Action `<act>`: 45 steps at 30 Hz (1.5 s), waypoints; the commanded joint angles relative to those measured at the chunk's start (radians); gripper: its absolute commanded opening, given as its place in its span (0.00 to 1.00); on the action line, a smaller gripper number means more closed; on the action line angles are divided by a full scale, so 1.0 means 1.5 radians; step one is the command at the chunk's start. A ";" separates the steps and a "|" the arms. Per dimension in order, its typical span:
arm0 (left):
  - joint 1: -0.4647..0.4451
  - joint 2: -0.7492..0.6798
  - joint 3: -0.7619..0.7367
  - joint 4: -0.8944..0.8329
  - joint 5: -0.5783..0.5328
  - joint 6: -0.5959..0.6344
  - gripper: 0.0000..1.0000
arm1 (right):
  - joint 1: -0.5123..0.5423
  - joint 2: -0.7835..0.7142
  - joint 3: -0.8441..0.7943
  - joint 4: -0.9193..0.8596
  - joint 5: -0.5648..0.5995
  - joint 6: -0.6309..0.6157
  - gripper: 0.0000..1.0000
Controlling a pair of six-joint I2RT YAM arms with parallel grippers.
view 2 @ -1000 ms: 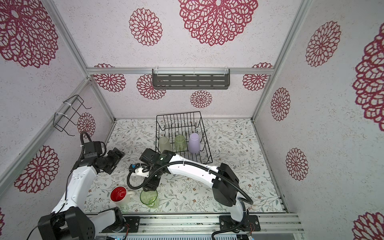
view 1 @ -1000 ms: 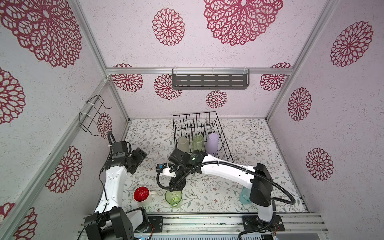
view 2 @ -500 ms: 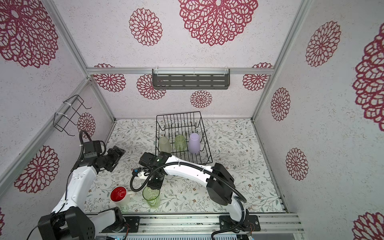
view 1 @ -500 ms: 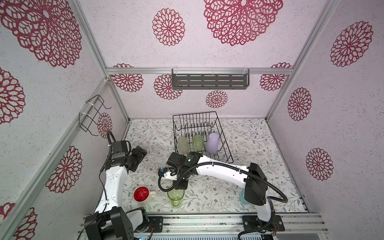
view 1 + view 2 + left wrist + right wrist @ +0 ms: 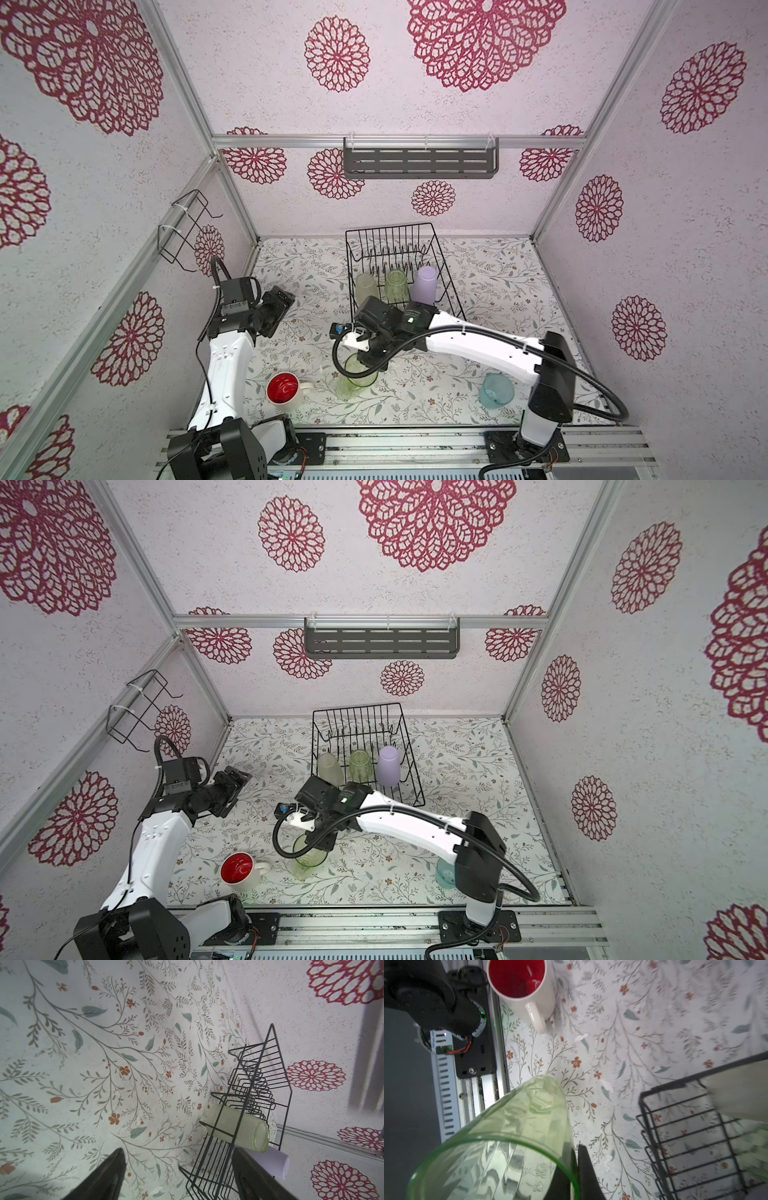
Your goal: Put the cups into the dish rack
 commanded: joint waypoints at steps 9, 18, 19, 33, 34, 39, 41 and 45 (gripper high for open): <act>-0.041 -0.009 0.105 0.014 0.111 0.010 0.84 | -0.129 -0.317 -0.349 0.567 0.113 0.231 0.00; -0.197 0.093 0.187 0.090 0.268 -0.001 0.84 | -0.279 -0.344 -0.401 0.642 -0.033 0.456 0.00; -0.206 0.095 0.186 0.112 0.276 -0.010 0.84 | -0.291 -0.346 -0.405 0.648 -0.048 0.472 0.00; -0.276 0.109 0.146 0.361 0.382 -0.155 1.00 | -0.454 -0.324 -0.485 0.905 -0.322 0.834 0.00; -0.286 0.109 0.149 0.363 0.379 -0.145 0.98 | -0.457 -0.318 -0.485 0.918 -0.336 0.848 0.00; -0.316 0.130 0.188 0.298 0.383 -0.094 0.97 | -0.464 -0.288 -0.488 1.024 -0.389 0.930 0.00; -0.324 0.134 0.184 0.310 0.383 -0.101 0.97 | -0.464 -0.273 -0.481 1.043 -0.412 0.949 0.00; -0.343 0.150 0.194 0.328 0.401 -0.120 0.97 | -0.463 -0.252 -0.482 1.073 -0.421 0.978 0.00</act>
